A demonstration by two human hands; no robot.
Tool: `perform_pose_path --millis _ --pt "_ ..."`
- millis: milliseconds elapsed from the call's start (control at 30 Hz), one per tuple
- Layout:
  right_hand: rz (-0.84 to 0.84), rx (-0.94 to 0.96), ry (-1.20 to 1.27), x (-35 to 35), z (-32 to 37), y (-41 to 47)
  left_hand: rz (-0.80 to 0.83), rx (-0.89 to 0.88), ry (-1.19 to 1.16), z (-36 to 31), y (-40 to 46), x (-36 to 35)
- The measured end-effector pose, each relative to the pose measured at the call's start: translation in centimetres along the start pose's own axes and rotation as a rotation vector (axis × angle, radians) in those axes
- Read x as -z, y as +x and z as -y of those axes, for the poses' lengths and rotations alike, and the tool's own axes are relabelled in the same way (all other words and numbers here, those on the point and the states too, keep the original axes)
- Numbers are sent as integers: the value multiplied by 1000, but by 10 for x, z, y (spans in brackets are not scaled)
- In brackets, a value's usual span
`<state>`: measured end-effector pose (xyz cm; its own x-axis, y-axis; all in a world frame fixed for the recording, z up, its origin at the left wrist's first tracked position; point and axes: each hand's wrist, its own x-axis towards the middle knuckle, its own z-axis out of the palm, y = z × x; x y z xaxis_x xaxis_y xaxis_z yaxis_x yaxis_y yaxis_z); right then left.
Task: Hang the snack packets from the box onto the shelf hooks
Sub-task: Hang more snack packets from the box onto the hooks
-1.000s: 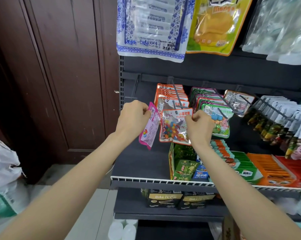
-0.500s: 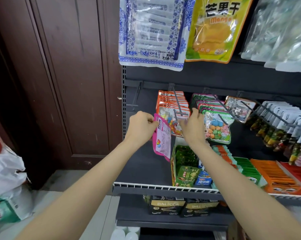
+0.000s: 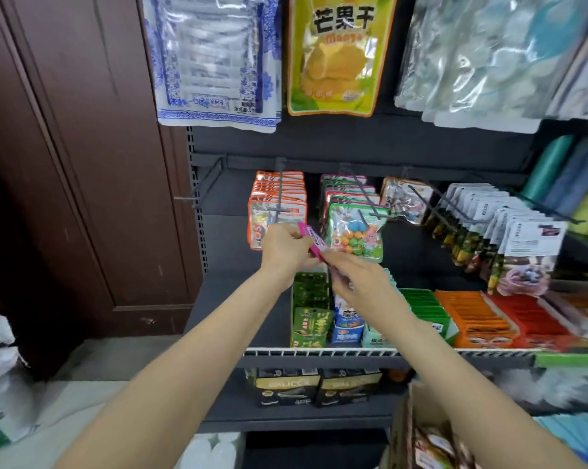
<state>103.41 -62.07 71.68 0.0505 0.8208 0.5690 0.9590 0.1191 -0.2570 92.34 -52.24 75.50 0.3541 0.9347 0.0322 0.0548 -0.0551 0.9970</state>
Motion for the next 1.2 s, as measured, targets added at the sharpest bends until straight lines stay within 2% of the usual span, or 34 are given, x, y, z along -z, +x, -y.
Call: perform_pose_path --millis 67,100,200,267,333,500,767,1000,1200 --pt "-159 -71 13 10 -8 -4 45 -3 -72 -2 -7 -15" --pt "-212 -163 82 17 -13 -4 47 -86 32 0 -9 -20" --pt "-252 -419 293 30 -38 -1 79 -472 621 13 -10 -27" --pt "-255 -483 405 33 -57 5 215 -541 745 24 -6 -30" --pt "-262 -514 478 35 -69 12 291 -502 741 29 -2 -36" --pt "-261 -484 498 33 -86 29 303 -348 713 27 9 -55" --pt "-224 -444 461 21 -95 31 216 -316 796 44 24 -63" --pt "-330 -472 444 15 -96 31 164 -349 743 49 27 -65" --pt "-303 -455 295 12 -96 39 154 -354 800 50 35 -69"
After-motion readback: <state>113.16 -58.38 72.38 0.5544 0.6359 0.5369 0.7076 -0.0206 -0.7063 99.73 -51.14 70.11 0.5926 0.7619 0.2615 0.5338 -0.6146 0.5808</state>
